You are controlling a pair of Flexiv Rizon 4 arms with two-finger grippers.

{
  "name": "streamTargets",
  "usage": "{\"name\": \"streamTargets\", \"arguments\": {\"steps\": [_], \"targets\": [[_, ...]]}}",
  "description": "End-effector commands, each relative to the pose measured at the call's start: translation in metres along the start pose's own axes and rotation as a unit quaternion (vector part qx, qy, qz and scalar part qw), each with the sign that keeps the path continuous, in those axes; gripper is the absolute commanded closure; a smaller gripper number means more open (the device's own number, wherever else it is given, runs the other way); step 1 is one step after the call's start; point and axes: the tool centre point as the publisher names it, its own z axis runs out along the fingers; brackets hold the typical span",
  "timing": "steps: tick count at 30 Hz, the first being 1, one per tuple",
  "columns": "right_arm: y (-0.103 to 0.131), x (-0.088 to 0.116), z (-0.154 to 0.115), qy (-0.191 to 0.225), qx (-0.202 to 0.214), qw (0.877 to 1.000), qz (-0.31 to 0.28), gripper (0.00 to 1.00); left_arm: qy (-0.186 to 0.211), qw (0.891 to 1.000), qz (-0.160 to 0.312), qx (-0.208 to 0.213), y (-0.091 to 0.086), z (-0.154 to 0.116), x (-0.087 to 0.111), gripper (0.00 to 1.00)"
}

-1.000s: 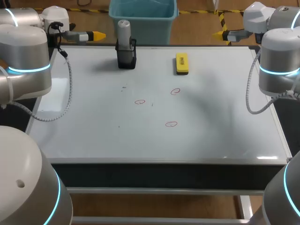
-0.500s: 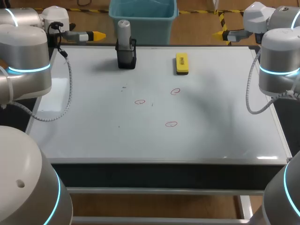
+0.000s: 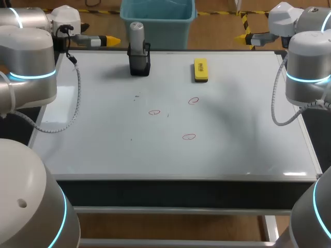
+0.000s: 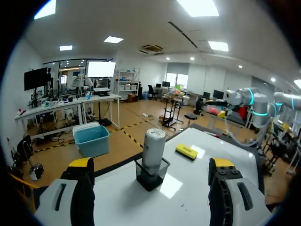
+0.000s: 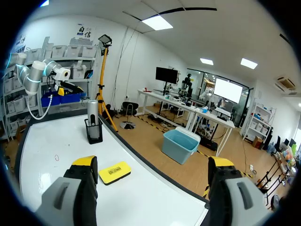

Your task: Pick up the inspection probe, press it on each red-marked spot on the whiteboard one by one, put down the probe, pick up the eraser, and wipe off all the red marks.

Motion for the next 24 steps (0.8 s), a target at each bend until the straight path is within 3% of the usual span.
{"name": "streamTargets", "arguments": {"steps": [1, 5, 10, 13, 20, 24], "targets": [[0.000, 0.000, 0.000, 0.000, 0.000, 1.000, 0.000, 0.00, 0.045, 0.999, 0.031, 0.000, -0.001, 0.018, -0.008, 0.00], [0.000, 0.000, 0.000, 0.000, 0.000, 1.000, 0.000, 0.00, 0.109, 0.992, 0.062, 0.020, 0.000, 0.028, -0.007, 0.00], [0.000, 0.000, 0.000, 0.000, 0.000, 1.000, 0.000, 0.00, 0.220, 0.969, 0.090, 0.065, 0.006, 0.036, -0.013, 0.00], [0.000, 0.000, 0.000, 0.000, 0.000, 1.000, 0.000, 0.00, 0.260, 0.957, 0.108, 0.074, 0.008, 0.042, -0.008, 0.00], [0.000, 0.000, 0.000, 0.000, 0.000, 1.000, 0.000, 0.00, 0.320, 0.932, 0.124, 0.115, 0.014, 0.059, -0.010, 0.00], [0.000, 0.000, 0.000, 0.000, 0.000, 1.000, 0.000, 0.00, 0.343, 0.924, 0.133, 0.105, 0.018, 0.074, -0.014, 0.00]]}}
